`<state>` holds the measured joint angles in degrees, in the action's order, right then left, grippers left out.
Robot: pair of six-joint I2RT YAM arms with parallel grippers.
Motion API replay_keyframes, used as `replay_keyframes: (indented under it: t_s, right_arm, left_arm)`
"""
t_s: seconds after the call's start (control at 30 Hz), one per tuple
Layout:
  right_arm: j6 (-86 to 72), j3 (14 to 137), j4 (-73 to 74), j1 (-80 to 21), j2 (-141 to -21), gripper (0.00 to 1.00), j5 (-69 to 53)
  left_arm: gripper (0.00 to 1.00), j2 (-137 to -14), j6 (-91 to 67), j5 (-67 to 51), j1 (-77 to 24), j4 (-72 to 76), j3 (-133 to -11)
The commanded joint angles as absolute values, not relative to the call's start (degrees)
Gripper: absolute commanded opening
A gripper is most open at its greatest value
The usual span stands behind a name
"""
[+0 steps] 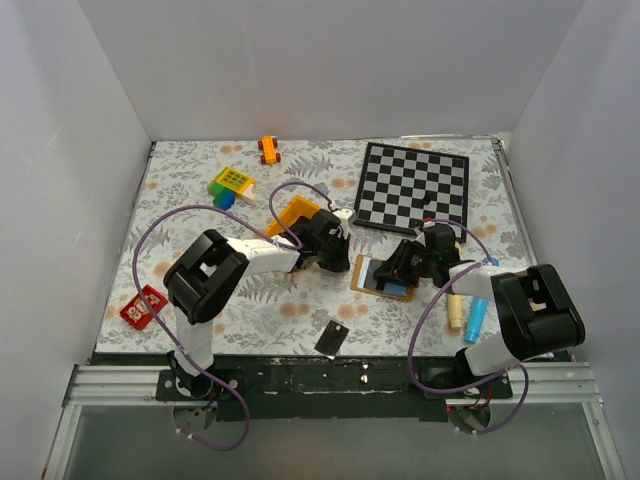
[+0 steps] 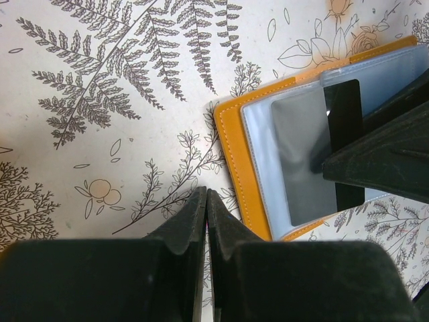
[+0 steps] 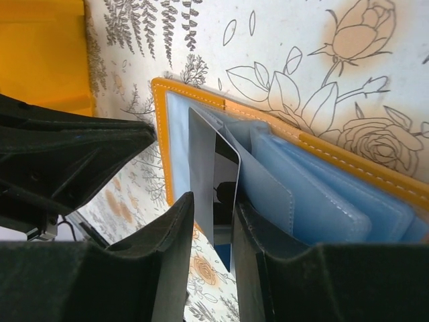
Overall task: Put the credit cards into the card holder
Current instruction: Insert the credit card into the card slot.
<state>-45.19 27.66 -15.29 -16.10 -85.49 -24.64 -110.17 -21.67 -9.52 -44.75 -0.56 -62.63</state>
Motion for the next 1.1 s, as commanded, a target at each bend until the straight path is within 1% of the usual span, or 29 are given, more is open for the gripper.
replay_keyframes:
  t_s: [0.0, 0.63, 1.07]
  right_arm:
    - [-39.6, 30.0, -2.3, -16.2, -84.3, 0.38, -18.5]
    - [-30.5, 38.7, 17.0, -16.2, -79.3, 0.39, -11.1]
    - [-26.8, 42.5, 23.6, -16.2, -78.5, 0.40, -9.9]
  left_arm:
    - [0.00, -111.6, -21.4, -9.6, -45.4, -4.0, -62.5]
    - [0.00, -111.8, -21.4, -9.9, -45.4, -3.6, -62.4]
    - [0.00, -109.5, -21.4, -10.5, -45.4, -3.3, -62.8]
